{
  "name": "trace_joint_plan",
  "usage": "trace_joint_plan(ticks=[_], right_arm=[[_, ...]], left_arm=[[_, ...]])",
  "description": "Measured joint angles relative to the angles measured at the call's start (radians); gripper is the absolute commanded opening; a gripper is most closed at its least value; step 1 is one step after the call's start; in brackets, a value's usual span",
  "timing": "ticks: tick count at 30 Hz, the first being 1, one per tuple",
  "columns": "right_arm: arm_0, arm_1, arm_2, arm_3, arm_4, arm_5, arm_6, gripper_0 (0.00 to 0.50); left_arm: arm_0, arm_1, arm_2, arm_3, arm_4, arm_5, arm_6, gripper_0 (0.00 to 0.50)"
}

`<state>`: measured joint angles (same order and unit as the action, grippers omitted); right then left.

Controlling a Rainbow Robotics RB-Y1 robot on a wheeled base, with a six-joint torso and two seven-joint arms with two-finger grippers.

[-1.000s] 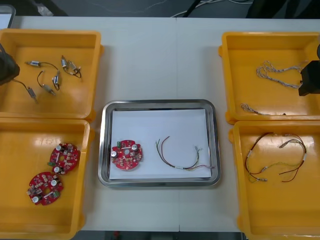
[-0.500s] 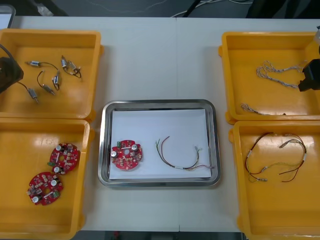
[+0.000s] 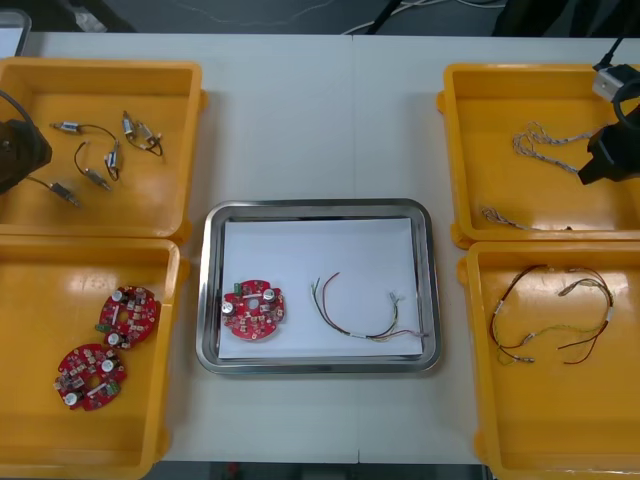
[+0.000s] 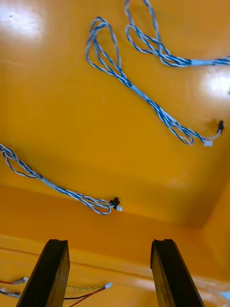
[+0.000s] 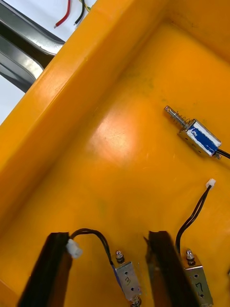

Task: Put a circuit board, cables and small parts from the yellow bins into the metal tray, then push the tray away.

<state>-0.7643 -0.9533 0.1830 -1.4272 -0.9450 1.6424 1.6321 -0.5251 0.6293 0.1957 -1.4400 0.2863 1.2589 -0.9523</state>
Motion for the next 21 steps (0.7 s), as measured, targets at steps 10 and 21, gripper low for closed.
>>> trace_joint_plan(ticks=[10,21], right_arm=[[-0.010,0.085,0.075,0.000,0.072,-0.008,0.002,0.500],[-0.012,0.166,0.091,0.059,0.143,-0.007,0.002,0.500]], left_arm=[[0.000,0.000,0.000,0.000,0.013,0.044,-0.004,0.500],[-0.001,0.000,0.011,-0.056,0.035,0.219,-0.006,0.500]])
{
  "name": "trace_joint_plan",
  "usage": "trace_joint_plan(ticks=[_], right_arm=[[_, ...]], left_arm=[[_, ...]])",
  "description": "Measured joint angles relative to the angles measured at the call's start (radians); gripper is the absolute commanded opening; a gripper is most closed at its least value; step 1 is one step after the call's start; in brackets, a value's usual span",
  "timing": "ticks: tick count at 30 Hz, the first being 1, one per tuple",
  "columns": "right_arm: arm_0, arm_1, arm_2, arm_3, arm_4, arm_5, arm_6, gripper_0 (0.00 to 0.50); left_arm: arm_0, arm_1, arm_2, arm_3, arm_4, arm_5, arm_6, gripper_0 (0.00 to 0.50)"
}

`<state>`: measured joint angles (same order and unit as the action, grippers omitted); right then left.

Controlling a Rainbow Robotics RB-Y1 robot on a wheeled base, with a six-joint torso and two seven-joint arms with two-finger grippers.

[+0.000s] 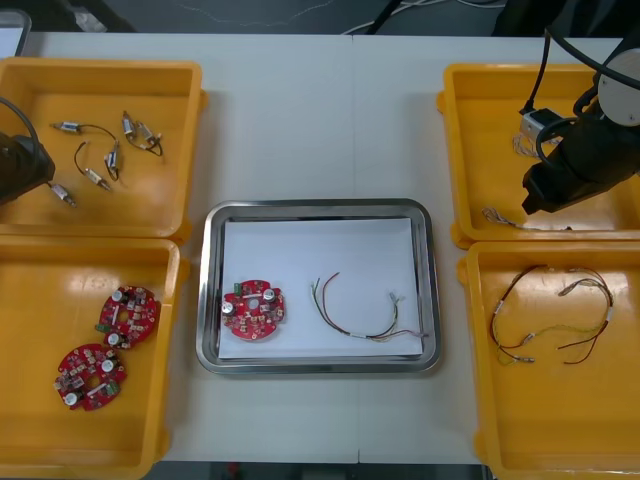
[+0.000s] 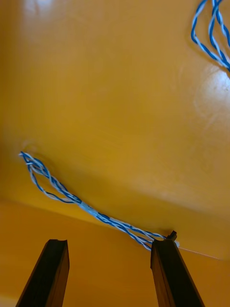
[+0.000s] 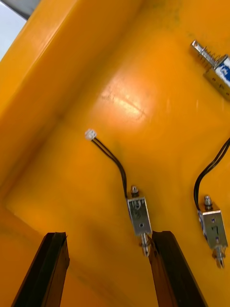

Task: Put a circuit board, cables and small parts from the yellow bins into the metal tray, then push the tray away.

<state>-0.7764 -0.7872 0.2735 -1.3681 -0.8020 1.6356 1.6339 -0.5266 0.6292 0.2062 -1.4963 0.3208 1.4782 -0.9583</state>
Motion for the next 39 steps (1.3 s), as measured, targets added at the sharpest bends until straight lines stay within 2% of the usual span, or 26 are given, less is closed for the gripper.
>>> trace_joint_plan(ticks=[5,11,15,25,39], right_arm=[[-0.039,0.020,0.000,0.141,0.005,-0.006,0.000,0.500],[-0.149,0.074,0.000,0.397,0.028,-0.040,0.000,0.500],[-0.198,0.111,0.001,0.474,0.048,-0.052,0.000,0.500],[-0.223,0.162,0.001,0.508,0.086,-0.044,0.000,0.500],[-0.223,0.211,0.001,0.510,0.087,-0.012,-0.004,0.500]], left_arm=[[-0.013,0.000,0.029,-0.015,0.011,0.067,0.000,0.500],[-0.039,0.000,0.044,-0.009,0.011,0.074,0.000,0.500],[-0.068,0.000,0.044,0.027,0.011,0.065,0.000,0.500],[-0.083,0.000,0.044,0.159,0.018,-0.083,0.000,0.500],[-0.083,-0.011,0.041,0.199,0.041,-0.111,0.000,0.500]])
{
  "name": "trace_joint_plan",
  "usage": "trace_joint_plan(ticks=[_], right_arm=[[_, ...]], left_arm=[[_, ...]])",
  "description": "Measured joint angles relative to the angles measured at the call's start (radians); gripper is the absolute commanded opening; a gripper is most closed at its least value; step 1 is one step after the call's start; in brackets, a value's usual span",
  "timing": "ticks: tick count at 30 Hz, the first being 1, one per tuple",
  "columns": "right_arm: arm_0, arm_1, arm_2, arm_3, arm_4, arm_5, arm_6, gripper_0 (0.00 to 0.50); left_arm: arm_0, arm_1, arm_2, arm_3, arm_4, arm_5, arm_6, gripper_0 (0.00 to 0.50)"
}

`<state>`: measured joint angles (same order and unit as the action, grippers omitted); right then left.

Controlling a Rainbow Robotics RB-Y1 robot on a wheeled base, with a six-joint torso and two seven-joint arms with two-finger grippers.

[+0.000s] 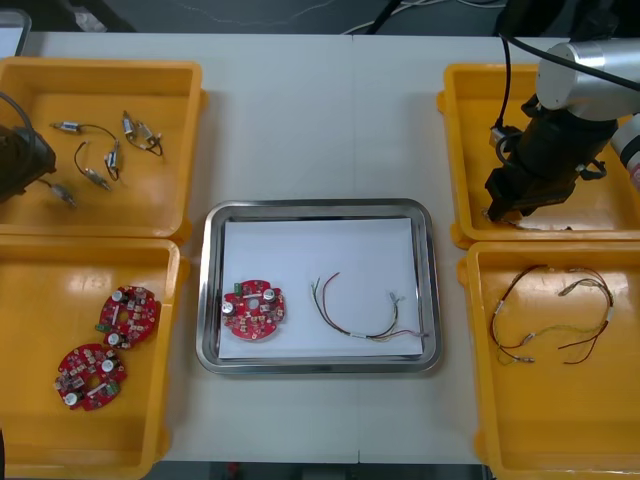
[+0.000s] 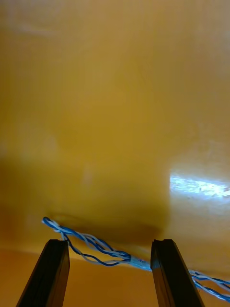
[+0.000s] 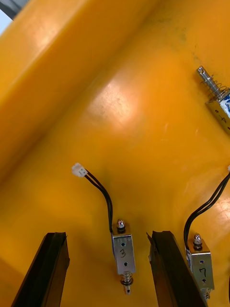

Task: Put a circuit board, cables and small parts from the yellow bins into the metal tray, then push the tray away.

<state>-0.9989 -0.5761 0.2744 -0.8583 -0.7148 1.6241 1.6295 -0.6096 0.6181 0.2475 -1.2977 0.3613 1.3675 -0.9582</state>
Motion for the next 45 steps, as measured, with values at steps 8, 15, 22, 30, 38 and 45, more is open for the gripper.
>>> trace_joint_plan(ticks=[8,15,22,30,38,45], right_arm=[[0.000,0.017,0.000,0.001,0.000,0.005,-0.003,0.500],[0.003,0.021,0.000,0.001,0.000,0.005,-0.003,0.500],[0.006,0.021,0.000,0.001,0.000,-0.007,-0.005,0.361],[0.006,0.021,0.000,0.001,0.002,-0.013,-0.018,0.000],[0.007,0.020,0.000,0.001,0.002,-0.014,-0.019,0.000],[0.007,0.014,-0.015,-0.002,0.002,-0.014,-0.019,0.000]], left_arm=[[0.000,-0.006,-0.045,0.049,0.007,-0.044,0.000,0.500],[0.000,-0.010,-0.062,0.059,0.019,-0.044,0.000,0.500],[0.000,-0.016,-0.065,0.065,0.031,-0.043,0.000,0.490],[0.000,-0.018,-0.065,0.066,0.032,-0.041,0.000,0.007],[0.000,-0.018,-0.065,0.066,0.033,-0.041,0.000,0.000],[-0.008,-0.018,-0.065,0.028,0.034,0.052,0.000,0.000]])
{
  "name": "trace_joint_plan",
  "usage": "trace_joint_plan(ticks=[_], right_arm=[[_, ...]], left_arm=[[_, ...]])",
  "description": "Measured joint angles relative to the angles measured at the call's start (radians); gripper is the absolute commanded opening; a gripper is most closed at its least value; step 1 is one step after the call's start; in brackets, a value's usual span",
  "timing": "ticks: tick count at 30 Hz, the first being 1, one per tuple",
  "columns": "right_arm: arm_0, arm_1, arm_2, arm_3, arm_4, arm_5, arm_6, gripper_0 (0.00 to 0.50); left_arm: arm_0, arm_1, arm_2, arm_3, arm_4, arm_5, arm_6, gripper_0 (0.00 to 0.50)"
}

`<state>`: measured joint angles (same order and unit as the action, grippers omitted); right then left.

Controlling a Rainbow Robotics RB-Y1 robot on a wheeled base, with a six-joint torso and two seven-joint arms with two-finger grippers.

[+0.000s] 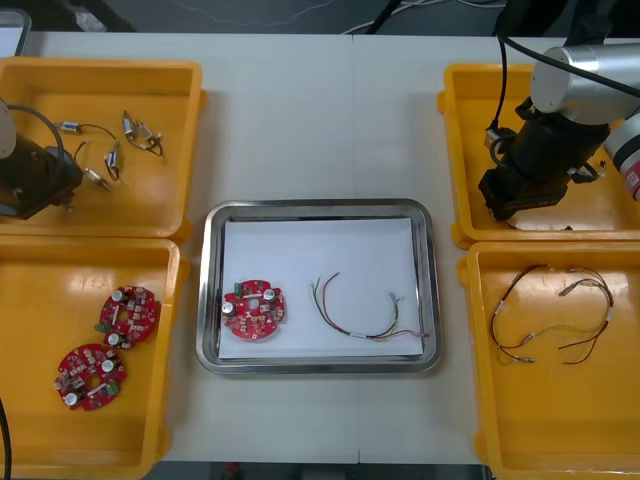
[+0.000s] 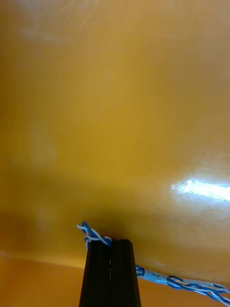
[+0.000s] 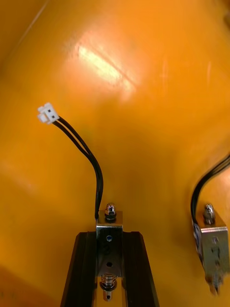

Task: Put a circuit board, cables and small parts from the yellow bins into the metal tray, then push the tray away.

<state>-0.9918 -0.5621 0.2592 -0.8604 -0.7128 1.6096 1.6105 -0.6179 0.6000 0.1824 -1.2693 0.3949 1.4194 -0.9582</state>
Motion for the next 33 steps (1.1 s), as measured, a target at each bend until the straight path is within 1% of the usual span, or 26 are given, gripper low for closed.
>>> trace_joint_plan(ticks=[3,6,13,20,23,26,29,30,31,32,33], right_arm=[[0.000,-0.009,-0.013,-0.012,0.003,-0.005,0.000,0.000],[-0.001,-0.024,-0.026,-0.023,0.007,-0.039,0.000,0.000],[-0.011,-0.051,-0.042,-0.027,0.030,-0.122,0.000,0.000],[-0.037,-0.055,-0.042,-0.027,0.061,-0.198,0.000,0.000],[-0.050,-0.055,-0.042,-0.027,0.080,-0.226,0.000,0.000],[-0.058,-0.055,-0.042,-0.027,0.102,-0.249,0.000,0.000],[-0.061,-0.055,-0.042,-0.027,0.107,-0.268,0.000,0.002],[-0.061,-0.055,-0.042,-0.027,0.107,-0.271,0.000,0.018],[-0.062,-0.055,-0.042,-0.027,0.107,-0.271,0.000,0.120],[-0.062,-0.055,-0.042,-0.027,0.107,-0.271,0.000,0.185],[-0.062,-0.055,-0.042,-0.027,0.107,-0.271,0.000,0.287]], left_arm=[[-0.001,0.000,0.004,-0.068,0.000,0.095,0.000,0.000],[-0.002,0.000,0.011,-0.148,0.000,0.176,0.000,0.000],[-0.003,0.000,0.016,-0.299,0.009,0.308,0.000,0.000],[-0.003,0.000,0.004,-0.468,0.039,0.438,0.000,0.000],[-0.003,0.000,-0.031,-0.522,0.063,0.472,0.000,0.000],[-0.003,0.000,-0.077,-0.556,0.111,0.487,0.000,0.000],[-0.003,0.000,-0.122,-0.585,0.167,0.491,0.000,0.000],[-0.003,0.000,-0.134,-0.594,0.182,0.491,0.000,0.000],[-0.003,0.000,-0.147,-0.603,0.195,0.491,0.000,0.000],[-0.003,0.000,-0.159,-0.615,0.207,0.491,0.000,0.000],[-0.003,0.000,-0.171,-0.626,0.215,0.491,0.001,0.000]])
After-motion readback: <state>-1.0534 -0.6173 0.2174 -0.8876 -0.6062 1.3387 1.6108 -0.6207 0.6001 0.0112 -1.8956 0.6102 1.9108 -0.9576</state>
